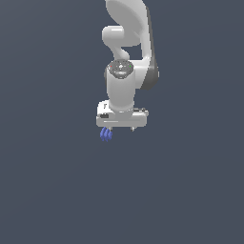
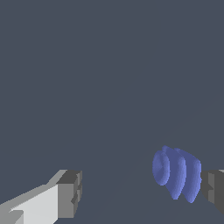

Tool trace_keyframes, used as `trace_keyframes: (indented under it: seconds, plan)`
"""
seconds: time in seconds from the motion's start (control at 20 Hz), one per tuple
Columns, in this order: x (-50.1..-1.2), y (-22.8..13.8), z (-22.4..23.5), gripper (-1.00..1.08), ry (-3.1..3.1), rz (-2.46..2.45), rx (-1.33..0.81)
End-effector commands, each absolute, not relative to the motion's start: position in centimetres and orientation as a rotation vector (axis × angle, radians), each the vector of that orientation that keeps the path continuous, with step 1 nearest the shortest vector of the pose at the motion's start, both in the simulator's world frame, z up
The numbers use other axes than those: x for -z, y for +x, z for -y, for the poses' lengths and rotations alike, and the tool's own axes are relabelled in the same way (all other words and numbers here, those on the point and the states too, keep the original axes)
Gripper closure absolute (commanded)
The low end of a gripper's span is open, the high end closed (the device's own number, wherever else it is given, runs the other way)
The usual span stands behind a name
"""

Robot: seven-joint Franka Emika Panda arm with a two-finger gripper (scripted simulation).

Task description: Pick up the object and move it to a goal position.

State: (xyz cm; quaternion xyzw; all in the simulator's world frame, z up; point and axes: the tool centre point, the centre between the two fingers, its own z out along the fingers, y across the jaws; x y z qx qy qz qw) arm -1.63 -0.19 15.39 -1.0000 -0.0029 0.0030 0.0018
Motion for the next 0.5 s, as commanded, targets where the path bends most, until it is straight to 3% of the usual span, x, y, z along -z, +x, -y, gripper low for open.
trace_keyframes:
  seconds: [0.0,0.45]
  plan:
    - [-14.1,-2.4,1.8,-0.92,-3.137,-0.044,-0.009]
    - [-9.9,-5.8,7.6,-0.92,-3.130,-0.239,-0.002]
